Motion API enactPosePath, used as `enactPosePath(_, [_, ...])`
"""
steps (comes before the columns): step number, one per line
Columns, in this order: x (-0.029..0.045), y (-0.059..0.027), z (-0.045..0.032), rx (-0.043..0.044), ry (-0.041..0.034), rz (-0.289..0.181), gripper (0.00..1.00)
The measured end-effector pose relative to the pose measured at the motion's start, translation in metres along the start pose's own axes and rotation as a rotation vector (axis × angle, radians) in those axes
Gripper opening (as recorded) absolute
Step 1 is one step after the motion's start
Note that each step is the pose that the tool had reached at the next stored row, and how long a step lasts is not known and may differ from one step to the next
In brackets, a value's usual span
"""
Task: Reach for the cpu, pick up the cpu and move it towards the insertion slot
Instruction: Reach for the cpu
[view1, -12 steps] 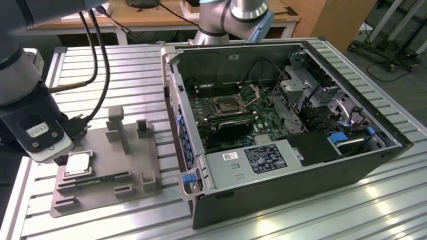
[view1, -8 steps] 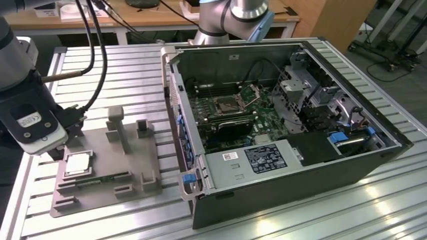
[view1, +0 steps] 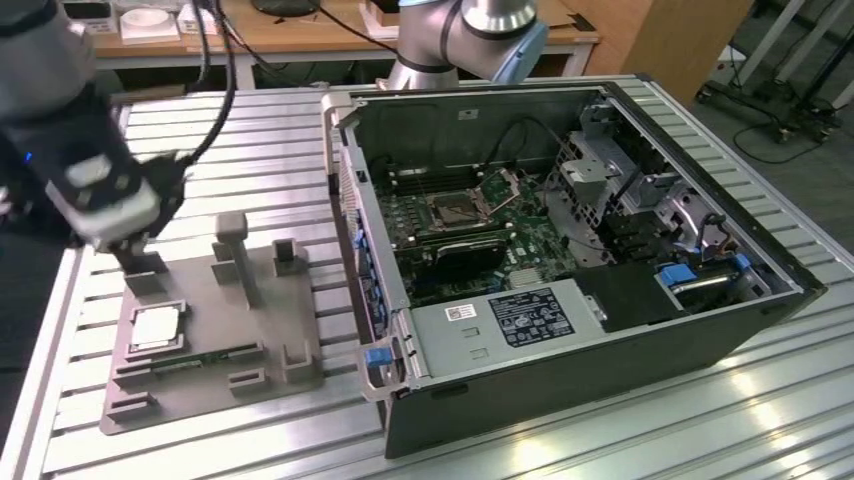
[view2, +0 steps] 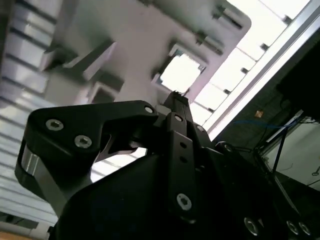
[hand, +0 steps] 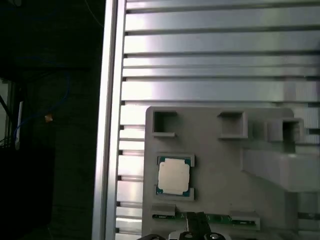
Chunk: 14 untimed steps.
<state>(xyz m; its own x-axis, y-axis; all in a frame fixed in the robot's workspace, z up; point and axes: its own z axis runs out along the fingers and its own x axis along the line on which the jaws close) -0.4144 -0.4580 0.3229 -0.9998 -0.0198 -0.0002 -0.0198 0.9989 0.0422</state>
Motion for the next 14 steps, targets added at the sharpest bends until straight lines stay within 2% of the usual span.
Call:
enactPosePath(3, [-0.0192,0.0383,-0.0210,0.0022,0.0005,0.000,0.11])
enactPosePath(5, [-0.0279,0.0555,-0.0304,0.0031,0.0005,0.001,0.11])
enactPosePath(6, [-0.0309,0.0615,-0.0336,0.0035,0.0006,0.001,0.11])
enactPosePath(8, [-0.0343,0.0682,-0.0374,0.0039,0.0007,0.001,0.11])
enactPosePath(14, [-0.0346,0.0689,-0.0377,0.0039,0.0006,0.001,0.11])
